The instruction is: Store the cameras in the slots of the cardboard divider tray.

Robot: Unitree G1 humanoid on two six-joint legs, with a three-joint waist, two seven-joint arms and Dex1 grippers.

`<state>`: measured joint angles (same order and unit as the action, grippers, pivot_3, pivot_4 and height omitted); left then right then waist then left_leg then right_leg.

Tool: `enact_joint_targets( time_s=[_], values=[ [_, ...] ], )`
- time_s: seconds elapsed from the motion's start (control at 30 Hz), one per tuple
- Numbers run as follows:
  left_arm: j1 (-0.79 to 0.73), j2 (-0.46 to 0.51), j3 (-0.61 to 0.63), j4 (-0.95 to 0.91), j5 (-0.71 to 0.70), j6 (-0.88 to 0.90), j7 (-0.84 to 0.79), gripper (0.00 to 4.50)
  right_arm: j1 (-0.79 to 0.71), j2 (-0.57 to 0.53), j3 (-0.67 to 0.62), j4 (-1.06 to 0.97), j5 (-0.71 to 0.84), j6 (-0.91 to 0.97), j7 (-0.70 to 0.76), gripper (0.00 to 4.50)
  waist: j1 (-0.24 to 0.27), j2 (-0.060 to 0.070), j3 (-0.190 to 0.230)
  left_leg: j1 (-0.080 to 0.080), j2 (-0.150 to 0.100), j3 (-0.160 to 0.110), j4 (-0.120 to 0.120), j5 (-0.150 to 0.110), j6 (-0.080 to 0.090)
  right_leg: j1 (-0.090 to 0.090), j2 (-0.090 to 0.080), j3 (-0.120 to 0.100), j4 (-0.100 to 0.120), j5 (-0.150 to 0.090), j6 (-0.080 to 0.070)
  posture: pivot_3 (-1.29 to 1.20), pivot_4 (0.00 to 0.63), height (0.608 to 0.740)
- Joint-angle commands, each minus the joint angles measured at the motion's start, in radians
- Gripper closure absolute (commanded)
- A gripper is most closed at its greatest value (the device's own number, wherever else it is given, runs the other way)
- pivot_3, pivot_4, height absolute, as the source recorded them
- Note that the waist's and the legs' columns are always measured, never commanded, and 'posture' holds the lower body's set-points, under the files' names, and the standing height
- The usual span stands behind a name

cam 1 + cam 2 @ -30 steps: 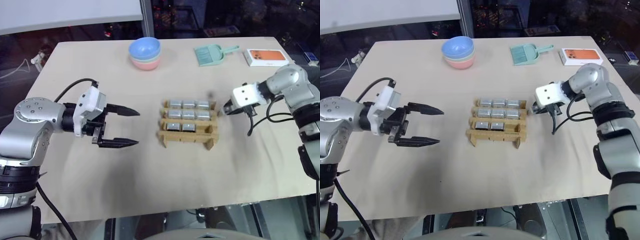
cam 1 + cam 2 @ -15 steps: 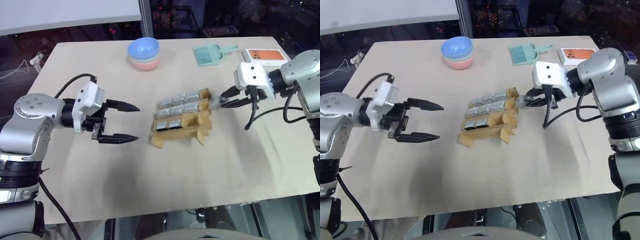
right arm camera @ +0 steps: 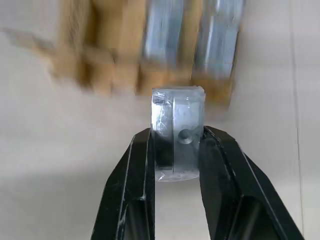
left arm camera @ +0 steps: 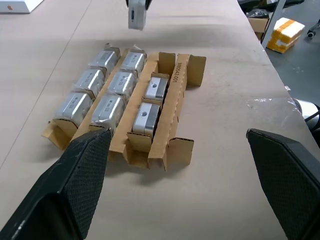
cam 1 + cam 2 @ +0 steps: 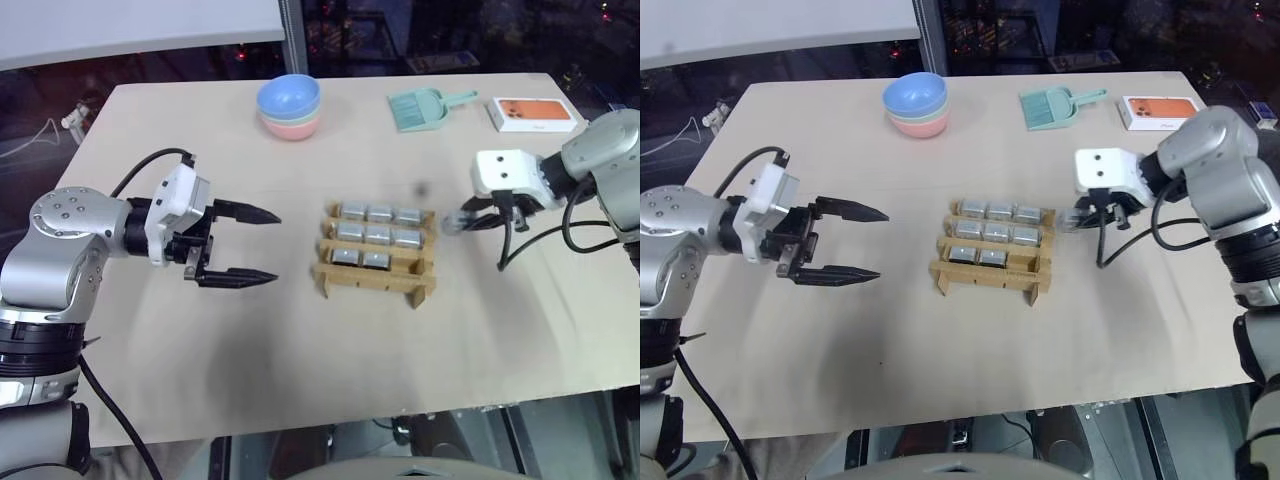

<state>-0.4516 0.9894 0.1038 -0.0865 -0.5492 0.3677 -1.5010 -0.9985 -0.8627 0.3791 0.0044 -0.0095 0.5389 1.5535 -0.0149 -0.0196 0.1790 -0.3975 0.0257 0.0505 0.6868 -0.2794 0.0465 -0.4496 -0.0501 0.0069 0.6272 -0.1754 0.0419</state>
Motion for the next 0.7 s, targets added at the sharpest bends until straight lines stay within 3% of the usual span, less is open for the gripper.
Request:
enact_joint_targets(
  time_s=[0.03,0.33,0.7],
  values=[
    [-0.012,0.005,0.005,-0.007,-0.006,-0.006,-0.006,0.0,-0.033,0.038,0.004,-0.146,0.062,0.198,0.0,3.81,0.002,0.0,0.0,0.0,0.0,0.0,0.0,0.0,0.0,0.0,0.0,0.0,0.0,0.0,0.0,0.0,0.15,0.74],
    [-0.023,0.0,-0.008,-0.005,-0.003,-0.007,-0.001,0.0,0.005,0.074,0.115,-0.301,0.07,0.453,-0.144,3.81,0.006,0.0,0.0,-0.002,-0.001,-0.001,0.001,0.0,0.0,0.0,-0.001,-0.002,0.0,0.0,0.0,0.0,0.15,0.74],
    [-0.02,-0.001,-0.008,-0.007,-0.004,-0.012,0.005,0.0,0.01,0.016,0.187,-0.283,0.062,0.426,-0.177,3.81,0.003,0.0,0.0,-0.002,-0.001,-0.001,0.001,0.0,0.0,0.0,-0.001,-0.002,0.0,0.0,0.0,0.0,0.15,0.74]
  ],
)
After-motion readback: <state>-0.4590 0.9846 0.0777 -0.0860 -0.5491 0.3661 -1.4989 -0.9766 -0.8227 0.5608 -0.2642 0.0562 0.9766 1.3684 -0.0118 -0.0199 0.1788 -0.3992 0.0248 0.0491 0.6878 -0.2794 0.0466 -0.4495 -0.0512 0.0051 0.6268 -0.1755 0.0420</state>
